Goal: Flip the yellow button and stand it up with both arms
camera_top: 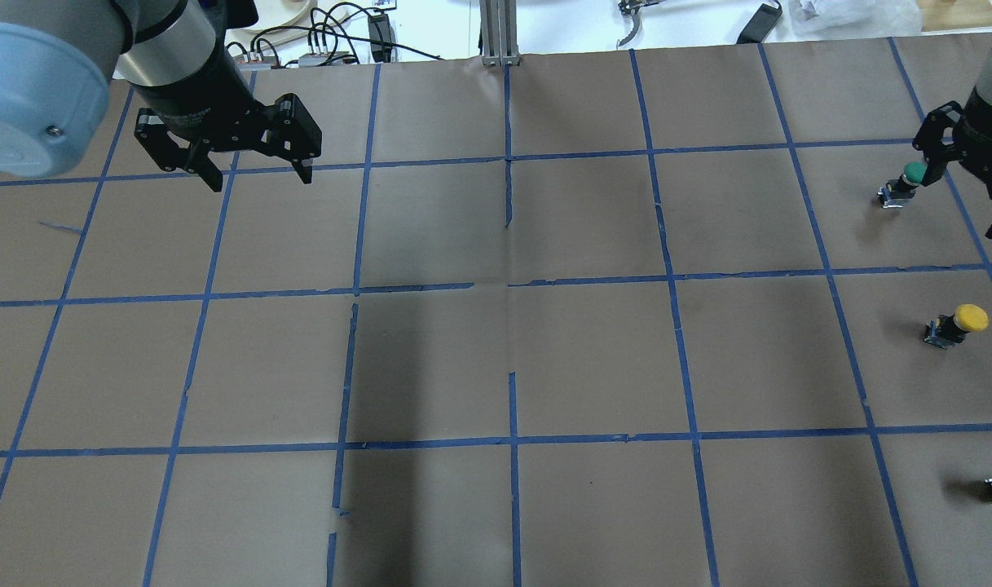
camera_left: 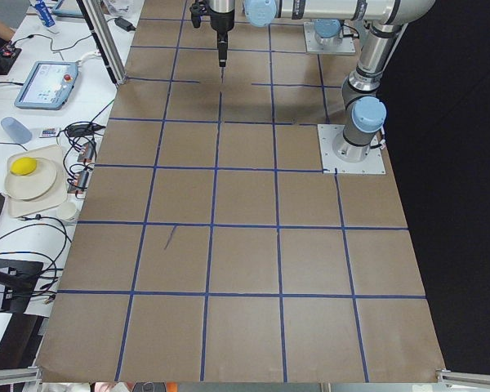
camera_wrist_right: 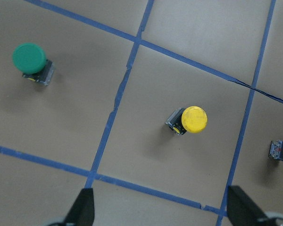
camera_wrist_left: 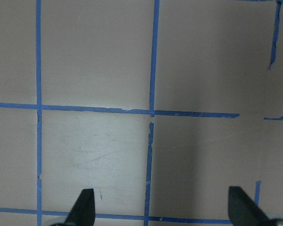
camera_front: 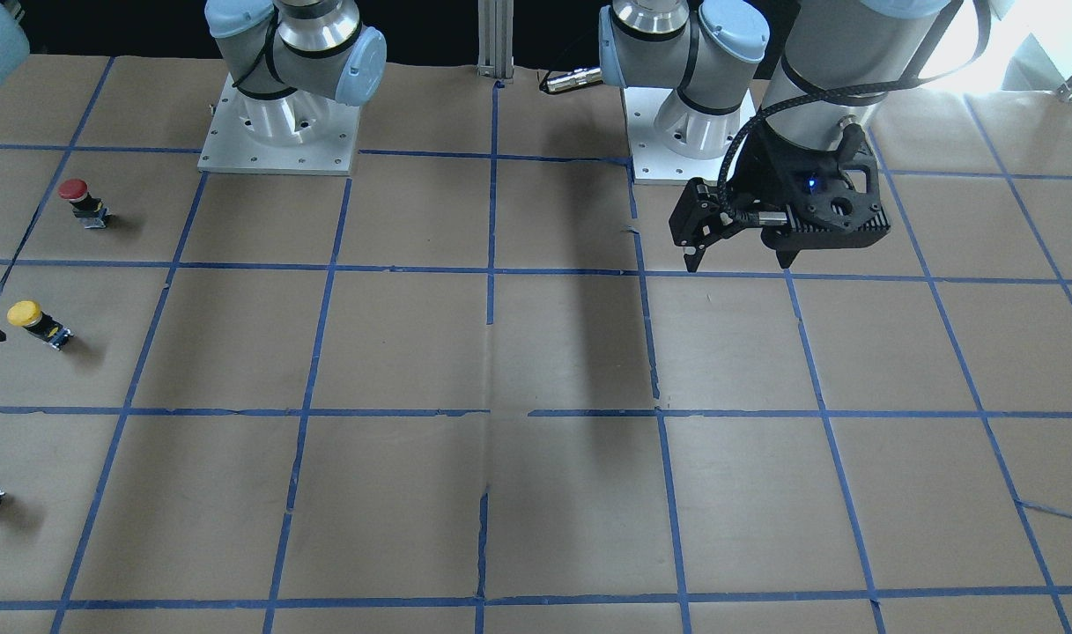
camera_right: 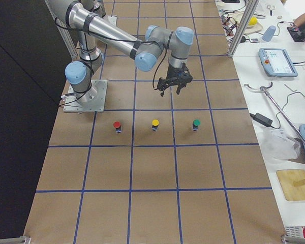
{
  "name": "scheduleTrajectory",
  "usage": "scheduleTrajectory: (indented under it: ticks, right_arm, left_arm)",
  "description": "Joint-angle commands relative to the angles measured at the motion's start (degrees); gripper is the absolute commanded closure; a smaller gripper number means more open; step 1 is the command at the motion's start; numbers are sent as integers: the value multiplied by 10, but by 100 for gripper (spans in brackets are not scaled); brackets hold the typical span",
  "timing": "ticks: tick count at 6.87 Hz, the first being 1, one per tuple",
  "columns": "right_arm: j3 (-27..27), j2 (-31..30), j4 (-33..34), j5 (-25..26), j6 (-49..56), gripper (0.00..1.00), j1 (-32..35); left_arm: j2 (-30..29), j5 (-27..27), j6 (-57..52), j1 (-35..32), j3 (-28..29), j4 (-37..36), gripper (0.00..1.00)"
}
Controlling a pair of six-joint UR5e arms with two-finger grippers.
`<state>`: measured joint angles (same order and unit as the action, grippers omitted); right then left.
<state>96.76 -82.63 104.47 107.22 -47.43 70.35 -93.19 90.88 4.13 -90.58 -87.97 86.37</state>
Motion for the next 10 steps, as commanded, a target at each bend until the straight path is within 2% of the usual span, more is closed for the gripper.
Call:
scheduleTrajectory:
  ticks: [1,4,5,6,7,9,10]
  right_arm:
    - [-7,-38,-47,-32,13,0,78]
    - [-10,-56,-52,-43,23,0,173]
    - [-32,-59,-67,-45,57,0,220]
    - [-72,-60,-155,-38,86,0,245]
    - [-108,-55,-183,-52,116,0,247]
    - [-117,-53,-177,-168,262,0,239]
    - [-117,-58,-177,-175,298,0,239]
  left_arm:
    - [0,0,0,1,3,0,0]
    - [0,1,-1,3,4,0,0]
    - [0,1,0,3,3,0,0]
    - [0,1,0,3,4,0,0]
    - [0,0,0,4,4,0,0]
    - [-1,0,0,5,4,0,0]
    - [-1,0,0,5,4,0,0]
